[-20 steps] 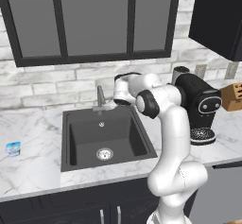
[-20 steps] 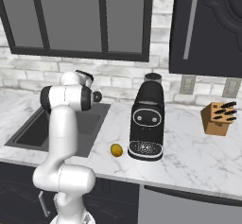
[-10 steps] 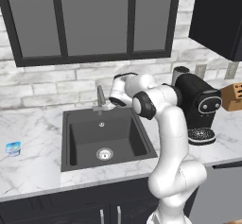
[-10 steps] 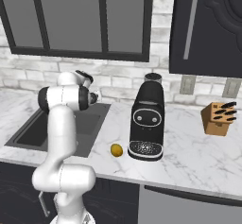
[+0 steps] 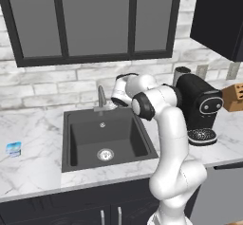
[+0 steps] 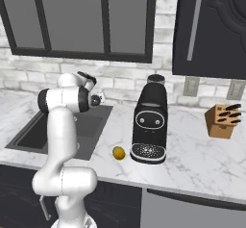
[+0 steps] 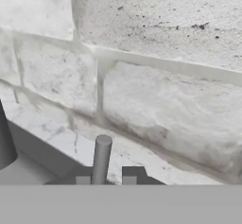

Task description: Turn on the sink faucet. Then move the lemon from the counter to the sink. Turn off the sink. Move the vegetable from the sink to the pot next to the stove. Finally move the pot to the rear left burner.

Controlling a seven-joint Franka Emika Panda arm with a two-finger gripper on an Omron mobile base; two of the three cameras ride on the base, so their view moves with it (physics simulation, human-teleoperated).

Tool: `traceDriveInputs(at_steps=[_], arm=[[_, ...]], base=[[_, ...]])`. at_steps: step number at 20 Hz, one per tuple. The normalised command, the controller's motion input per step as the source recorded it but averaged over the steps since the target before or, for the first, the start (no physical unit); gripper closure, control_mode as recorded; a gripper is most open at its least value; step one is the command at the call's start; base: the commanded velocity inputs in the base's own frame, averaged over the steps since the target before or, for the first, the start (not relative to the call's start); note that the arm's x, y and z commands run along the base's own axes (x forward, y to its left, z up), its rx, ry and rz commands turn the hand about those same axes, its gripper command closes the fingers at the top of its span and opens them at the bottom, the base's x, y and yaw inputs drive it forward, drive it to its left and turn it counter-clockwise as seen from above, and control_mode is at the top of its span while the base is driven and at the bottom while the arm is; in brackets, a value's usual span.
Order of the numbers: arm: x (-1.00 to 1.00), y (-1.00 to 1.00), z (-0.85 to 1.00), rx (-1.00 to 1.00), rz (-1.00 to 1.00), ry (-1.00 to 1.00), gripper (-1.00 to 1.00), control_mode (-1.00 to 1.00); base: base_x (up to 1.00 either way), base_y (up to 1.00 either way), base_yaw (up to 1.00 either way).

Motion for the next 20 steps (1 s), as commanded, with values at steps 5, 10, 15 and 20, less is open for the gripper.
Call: traceDriveInputs(at_steps=[5, 10, 15, 20], arm=[[0.0, -0.58, -0.27, 0.02, -0.04, 0.02, 1.0, -1.0], [0.0, -0.66, -0.32, 0.03, -0.09, 0.07, 1.0, -1.0], [0.0, -0.72, -0.41, 0.03, -0.14, 0.06, 1.0, -1.0], [0.0, -0.72, -0.44, 0.03, -0.13, 0.06, 1.0, -1.0]], base=[[0.0, 0.0, 0.0], [0.0, 0.0, 0.0], [0.0, 0.0, 0.0], [0.0, 0.0, 0.0]])
